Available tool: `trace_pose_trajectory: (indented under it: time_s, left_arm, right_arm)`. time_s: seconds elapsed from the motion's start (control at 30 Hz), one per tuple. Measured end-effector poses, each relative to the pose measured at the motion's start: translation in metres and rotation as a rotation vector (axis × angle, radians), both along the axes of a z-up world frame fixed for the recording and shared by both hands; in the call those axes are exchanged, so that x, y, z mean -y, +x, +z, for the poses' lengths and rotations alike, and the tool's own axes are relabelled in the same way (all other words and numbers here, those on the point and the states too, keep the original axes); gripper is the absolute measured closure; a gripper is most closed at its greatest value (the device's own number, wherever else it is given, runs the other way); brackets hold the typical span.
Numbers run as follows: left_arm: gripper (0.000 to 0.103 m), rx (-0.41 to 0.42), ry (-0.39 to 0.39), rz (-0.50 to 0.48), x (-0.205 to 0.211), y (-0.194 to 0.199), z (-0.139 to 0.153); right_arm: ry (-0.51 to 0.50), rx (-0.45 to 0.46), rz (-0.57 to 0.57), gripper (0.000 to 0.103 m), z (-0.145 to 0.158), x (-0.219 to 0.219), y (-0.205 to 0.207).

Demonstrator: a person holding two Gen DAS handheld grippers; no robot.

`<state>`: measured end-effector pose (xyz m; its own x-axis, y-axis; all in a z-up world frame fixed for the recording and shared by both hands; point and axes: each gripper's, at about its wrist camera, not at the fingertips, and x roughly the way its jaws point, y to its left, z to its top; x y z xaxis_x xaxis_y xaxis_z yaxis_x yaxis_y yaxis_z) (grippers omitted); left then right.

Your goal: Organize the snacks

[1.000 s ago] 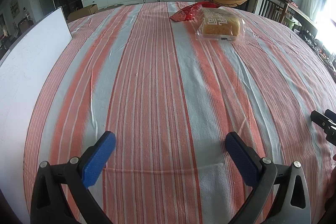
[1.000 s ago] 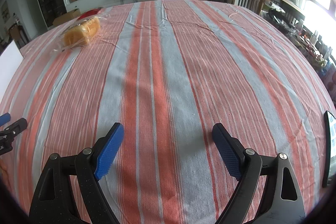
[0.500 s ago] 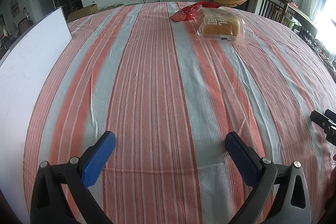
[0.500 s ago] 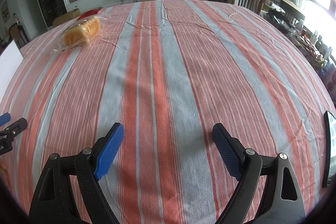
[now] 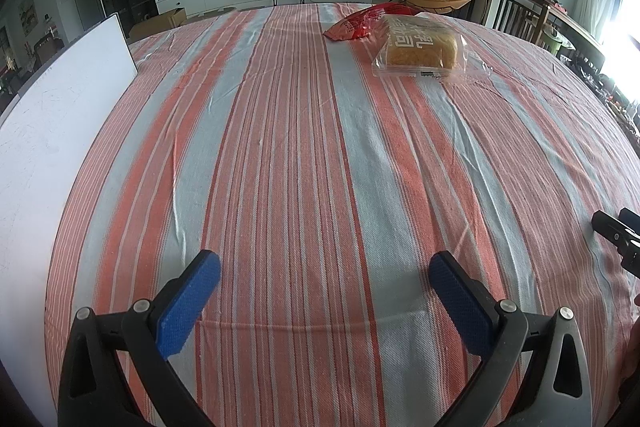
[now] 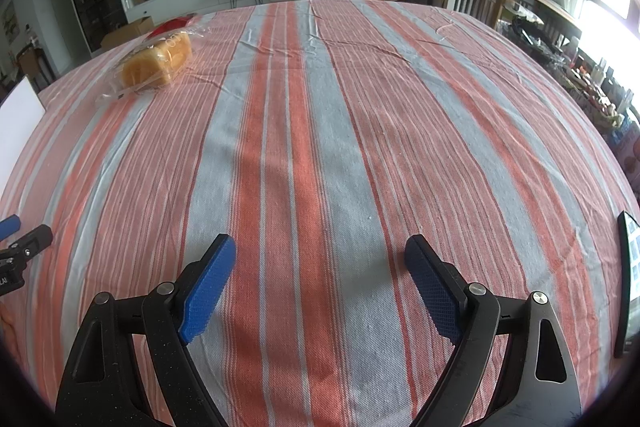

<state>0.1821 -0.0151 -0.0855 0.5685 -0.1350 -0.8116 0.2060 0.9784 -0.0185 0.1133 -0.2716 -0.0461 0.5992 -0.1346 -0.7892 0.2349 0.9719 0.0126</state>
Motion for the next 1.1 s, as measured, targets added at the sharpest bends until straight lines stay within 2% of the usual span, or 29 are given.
trace_pose_trajectory:
  time_s: [0.37,0.47,0.53,0.63,0.7,0.77,0.8,0.93,1.0,1.07,1.1]
  left_arm:
    - [0.000,-0.003,0.000,-0.009,0.000,0.000,0.000]
    - [0.000,-0.057,-0.039,-0.089,0.003,0.009,0.005]
    - [0.001,-0.090,-0.110,-0.154,0.011,0.027,0.023]
    - [0.000,-0.056,-0.138,-0.225,0.038,0.061,0.064]
    - [0.000,-0.076,-0.122,-0.279,0.062,0.090,0.083]
    - [0.000,-0.143,-0.105,-0.292,0.086,0.125,0.090]
    - [0.000,-0.186,-0.097,-0.279,0.098,0.146,0.088]
    - [0.001,-0.274,-0.097,-0.260,0.127,0.198,0.075]
    - [0.001,-0.315,-0.033,-0.263,0.143,0.212,0.060]
    - [0.001,-0.288,0.085,-0.248,0.154,0.221,0.048]
    - [0.001,-0.299,0.118,-0.235,0.156,0.227,0.039]
  right_arm:
    - [0.000,0.000,0.000,0.013,0.000,-0.001,0.000]
    - [0.001,0.000,0.000,0.013,0.000,-0.001,0.000]
    - [0.000,0.000,0.001,0.013,0.000,-0.002,0.000]
    - [-0.001,-0.003,0.014,0.011,0.000,-0.005,0.001]
    - [-0.001,-0.003,0.020,0.011,-0.001,-0.008,0.000]
    - [0.000,-0.003,0.026,0.011,-0.001,-0.010,0.000]
    - [0.000,-0.003,0.029,0.011,-0.001,-0.011,0.000]
    - [0.001,-0.004,0.039,0.010,-0.001,-0.014,0.000]
    - [0.002,-0.003,0.043,0.010,-0.001,-0.014,0.000]
    - [0.003,-0.003,0.048,0.010,-0.001,-0.014,-0.001]
    - [0.003,-0.003,0.050,0.010,-0.001,-0.015,-0.001]
